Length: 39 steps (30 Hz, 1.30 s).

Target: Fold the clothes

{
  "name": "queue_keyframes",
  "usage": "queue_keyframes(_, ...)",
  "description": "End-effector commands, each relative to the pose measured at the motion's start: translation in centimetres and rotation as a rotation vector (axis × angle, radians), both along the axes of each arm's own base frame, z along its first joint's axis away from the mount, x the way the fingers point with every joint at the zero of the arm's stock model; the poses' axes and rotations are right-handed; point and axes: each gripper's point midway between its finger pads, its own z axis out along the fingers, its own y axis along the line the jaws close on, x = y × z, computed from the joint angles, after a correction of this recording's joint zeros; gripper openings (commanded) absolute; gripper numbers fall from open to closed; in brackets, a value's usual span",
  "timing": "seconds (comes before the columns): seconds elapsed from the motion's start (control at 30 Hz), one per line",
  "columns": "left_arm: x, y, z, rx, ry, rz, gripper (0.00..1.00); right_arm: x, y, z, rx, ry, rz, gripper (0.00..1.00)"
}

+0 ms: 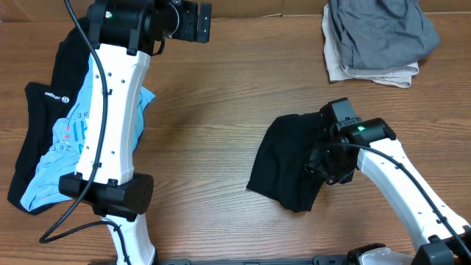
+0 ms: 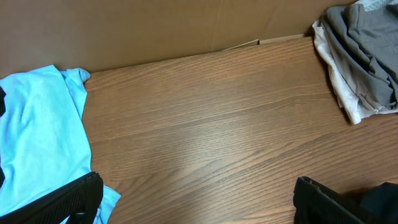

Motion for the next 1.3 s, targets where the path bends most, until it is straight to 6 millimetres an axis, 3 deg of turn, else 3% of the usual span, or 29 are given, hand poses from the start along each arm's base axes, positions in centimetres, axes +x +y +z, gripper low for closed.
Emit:
queue_keyframes(0.0,0.3,0.2,-0.7,0.020,0.009,-0.010,1.00,-0.2,0.7,-0.4,0.044,-0.006,0.023,0.52)
queue_keyframes(0.1,0.3,0.2,-0.7,0.019,0.009,-0.010,1.00,-0.6,1.1,-1.4,0.072,0.005,0.026,0.50)
queue_keyframes(0.3,0.3,0.2,-0.7,0.020,0.009,-0.010,1.00,-1.5,1.5,-2.8,0.105,0.027,0.026,0.33)
queue_keyframes(0.37,0.3,0.2,-0.7,0.020,0.009,-0.010,1.00,-1.6,1.5,-2.8,0.103,0.030,0.026,0.23)
queue_keyframes(0.43,0.3,0.2,-0.7,0.020,0.009,-0.010,1.00,-1.7,1.4,-2.8,0.101,0.036,0.025,0.06)
queue_keyframes(0.47,0.3,0.2,-0.7,0.019,0.009,-0.010,1.00,-1.9,1.3,-2.8,0.096,0.044,0.020,0.04)
queue_keyframes(0.7,0.4,0.1,-0.7,0.018,0.007,-0.011,1.00,-4.7,-2.5,-2.8,-0.058,0.166,-0.133,0.04)
queue_keyframes(0.93,0.3,0.1,-0.7,0.016,0.008,-0.013,1.00,-6.1,-3.1,-3.9,-0.076,0.214,-0.170,0.05)
queue_keyframes(1.13,0.3,0.0,-0.6,0.014,0.008,-0.015,1.00,-7.7,-2.8,-5.7,-0.050,0.256,-0.184,0.42)
queue_keyframes(1.27,0.4,0.0,-0.6,0.013,0.005,-0.015,1.00,-6.7,-2.6,-5.1,-0.036,0.209,-0.191,0.51)
